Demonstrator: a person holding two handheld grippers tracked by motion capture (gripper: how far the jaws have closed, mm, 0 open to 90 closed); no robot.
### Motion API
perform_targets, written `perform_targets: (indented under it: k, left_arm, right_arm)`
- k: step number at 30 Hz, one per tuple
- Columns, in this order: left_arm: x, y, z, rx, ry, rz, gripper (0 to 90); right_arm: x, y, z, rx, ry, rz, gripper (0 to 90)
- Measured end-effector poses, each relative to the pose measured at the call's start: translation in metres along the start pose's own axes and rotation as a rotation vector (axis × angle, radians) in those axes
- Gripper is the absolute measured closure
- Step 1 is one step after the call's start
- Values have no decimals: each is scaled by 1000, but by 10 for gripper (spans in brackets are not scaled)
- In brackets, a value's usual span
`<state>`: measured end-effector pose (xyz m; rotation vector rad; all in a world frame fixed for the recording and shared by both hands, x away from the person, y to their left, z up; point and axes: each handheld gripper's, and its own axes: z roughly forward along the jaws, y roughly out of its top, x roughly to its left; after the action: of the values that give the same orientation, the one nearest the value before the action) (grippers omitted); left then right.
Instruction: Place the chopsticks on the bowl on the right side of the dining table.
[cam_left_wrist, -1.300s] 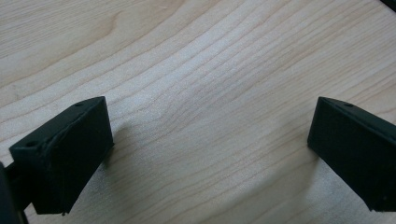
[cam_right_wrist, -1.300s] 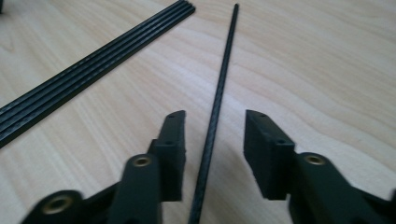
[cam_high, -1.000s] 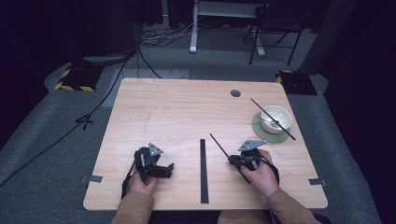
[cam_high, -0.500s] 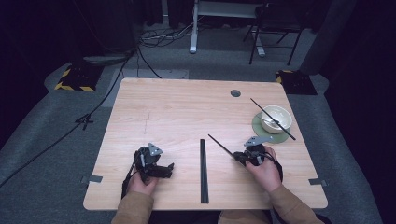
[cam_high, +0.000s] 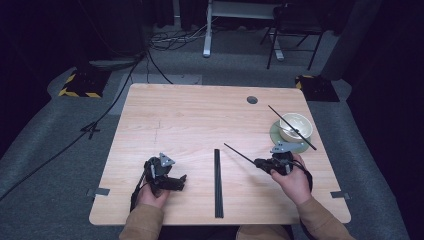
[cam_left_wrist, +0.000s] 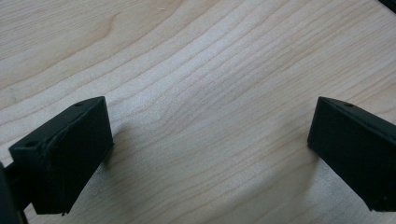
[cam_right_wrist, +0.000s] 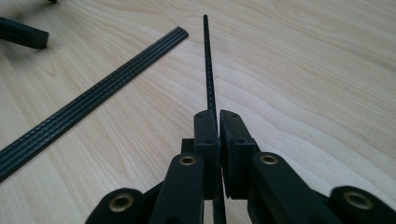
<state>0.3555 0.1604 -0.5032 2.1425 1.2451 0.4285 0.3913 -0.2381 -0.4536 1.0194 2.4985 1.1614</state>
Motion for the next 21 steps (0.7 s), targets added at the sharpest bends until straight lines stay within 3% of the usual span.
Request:
perform_targets:
  k: [4, 16, 21]
  left_arm:
    - [0, 0, 0, -2, 0, 3, 3]
    - [0, 0, 0, -3, -2, 3, 3]
    - [0, 0, 0, -3, 1, 4, 3]
  right_arm:
    - [-2, 8, -11, -20, 10, -18, 862]
    - [-13, 39, -42, -53, -30, -81, 862]
    - [-20, 50, -55, -72, -35, -82, 862]
